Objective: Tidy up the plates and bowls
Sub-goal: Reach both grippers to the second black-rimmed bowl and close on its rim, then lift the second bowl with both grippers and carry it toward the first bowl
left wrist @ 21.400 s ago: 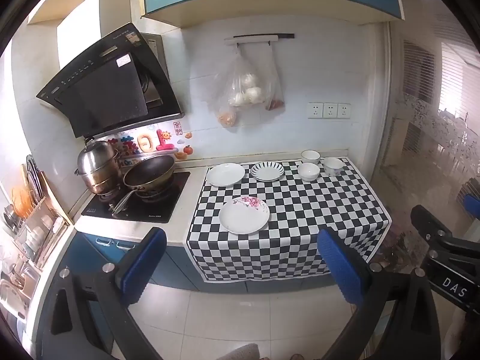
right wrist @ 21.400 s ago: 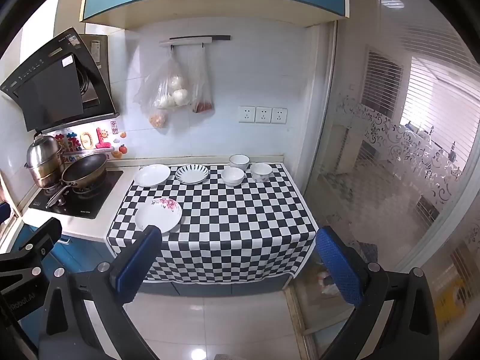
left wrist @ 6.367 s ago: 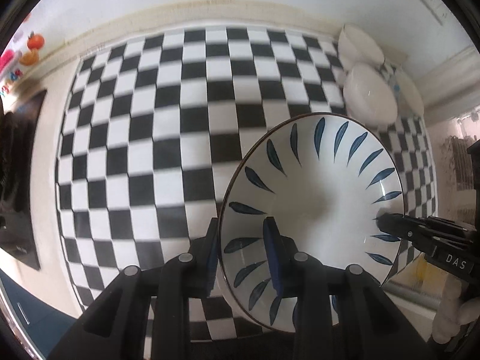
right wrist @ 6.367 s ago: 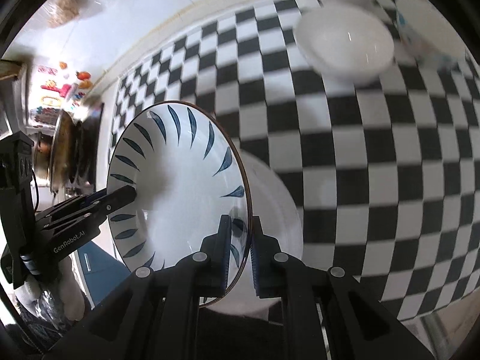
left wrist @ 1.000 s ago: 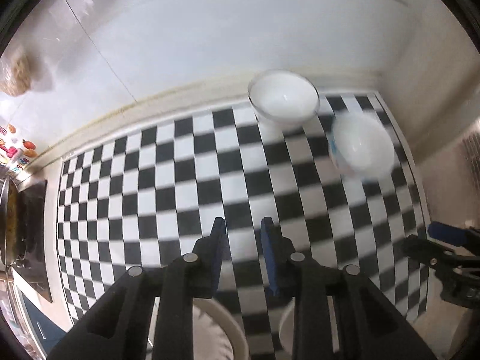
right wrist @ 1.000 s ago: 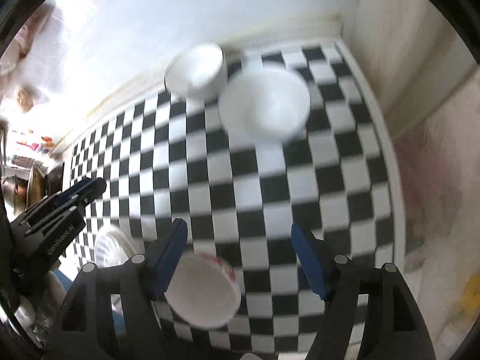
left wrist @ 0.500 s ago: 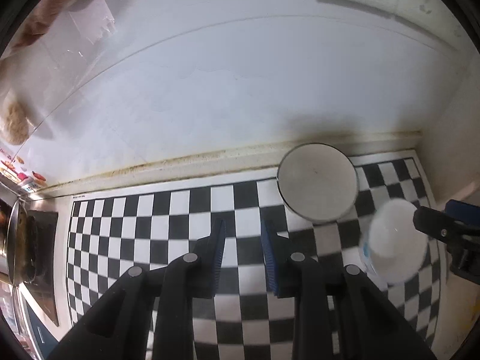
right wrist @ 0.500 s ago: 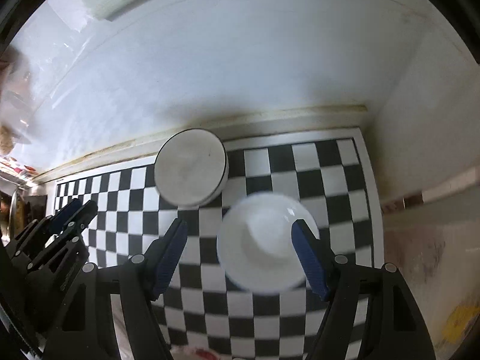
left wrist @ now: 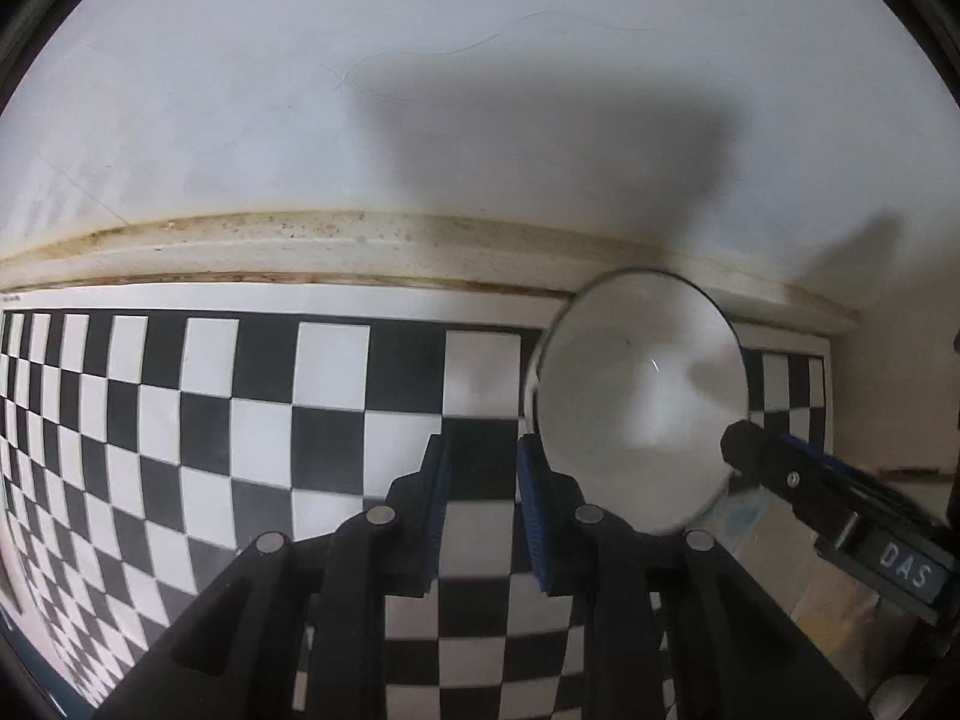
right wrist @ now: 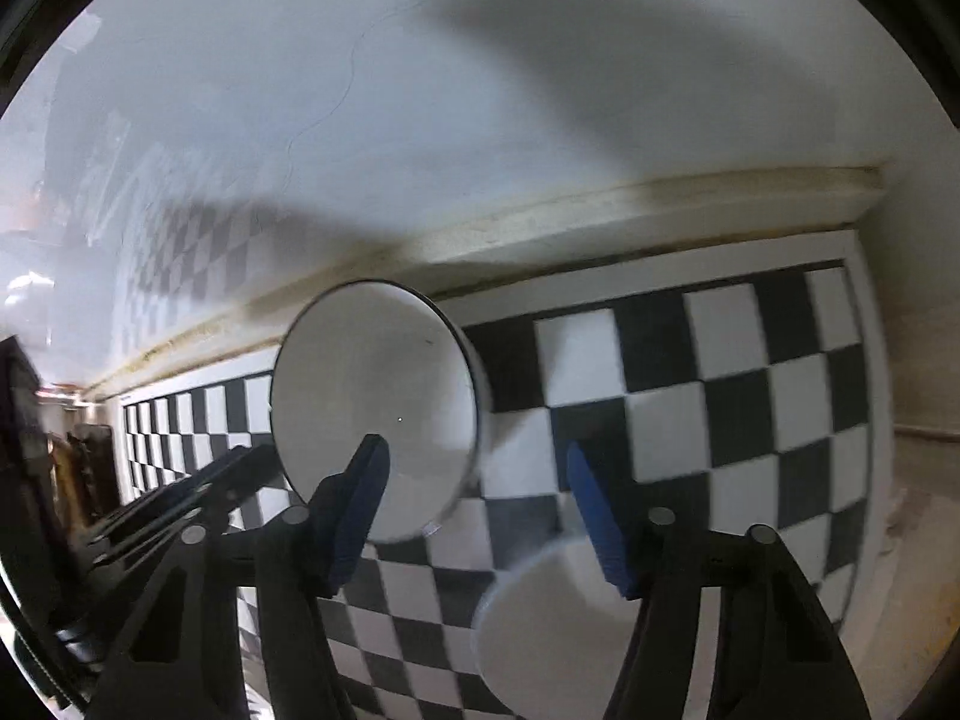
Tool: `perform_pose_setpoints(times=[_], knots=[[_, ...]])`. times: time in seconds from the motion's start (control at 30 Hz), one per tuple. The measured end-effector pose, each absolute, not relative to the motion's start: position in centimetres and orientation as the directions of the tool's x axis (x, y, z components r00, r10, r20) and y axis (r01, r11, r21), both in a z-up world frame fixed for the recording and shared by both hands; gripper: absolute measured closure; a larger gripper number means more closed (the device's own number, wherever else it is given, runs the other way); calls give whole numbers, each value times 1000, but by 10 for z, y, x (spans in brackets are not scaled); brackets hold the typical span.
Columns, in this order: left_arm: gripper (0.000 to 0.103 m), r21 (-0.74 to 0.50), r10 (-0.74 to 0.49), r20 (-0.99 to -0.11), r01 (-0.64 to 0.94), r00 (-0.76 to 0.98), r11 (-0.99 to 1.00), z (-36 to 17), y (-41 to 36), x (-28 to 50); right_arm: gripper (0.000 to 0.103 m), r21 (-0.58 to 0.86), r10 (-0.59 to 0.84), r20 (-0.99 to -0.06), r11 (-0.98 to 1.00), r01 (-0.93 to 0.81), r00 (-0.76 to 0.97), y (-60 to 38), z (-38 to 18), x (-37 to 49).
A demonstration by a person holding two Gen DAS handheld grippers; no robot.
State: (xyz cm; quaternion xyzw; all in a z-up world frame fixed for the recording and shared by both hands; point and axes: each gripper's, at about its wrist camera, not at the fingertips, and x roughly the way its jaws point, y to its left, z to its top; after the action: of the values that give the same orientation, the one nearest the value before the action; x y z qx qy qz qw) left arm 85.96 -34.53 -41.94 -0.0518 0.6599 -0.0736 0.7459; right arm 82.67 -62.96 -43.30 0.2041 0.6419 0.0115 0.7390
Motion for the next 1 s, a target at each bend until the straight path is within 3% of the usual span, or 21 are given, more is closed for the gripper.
perform_pose_setpoints(times=[0.23, 0.57, 0.7, 0.8, 0.93, 1.0], knots=[[84, -242, -242, -966, 8, 89, 970, -430, -336, 865, 45, 317, 296, -948, 913, 258, 120, -632, -457, 846], [82, -429, -423, -902, -62, 91, 901, -417, -315, 846, 45, 313, 302, -950, 916, 251, 80, -641, -472, 847], [82, -439, -434, -896, -36, 96, 898, -416, -324, 847, 46, 318, 311, -948, 916, 246, 68, -634, -477, 847], [83, -424, -422, -904, -22, 71, 905, -426, -332, 848, 60, 322, 317, -947, 913, 250, 61, -635, -482, 848], [84, -402, -401, -915, -14, 45, 916, -437, -337, 860, 88, 313, 308, -949, 915, 253, 62, -635, -484, 847], [85, -394, -394, -918, 2, 51, 919, -438, -340, 860, 91, 304, 298, -952, 919, 249, 65, -633, -483, 847]])
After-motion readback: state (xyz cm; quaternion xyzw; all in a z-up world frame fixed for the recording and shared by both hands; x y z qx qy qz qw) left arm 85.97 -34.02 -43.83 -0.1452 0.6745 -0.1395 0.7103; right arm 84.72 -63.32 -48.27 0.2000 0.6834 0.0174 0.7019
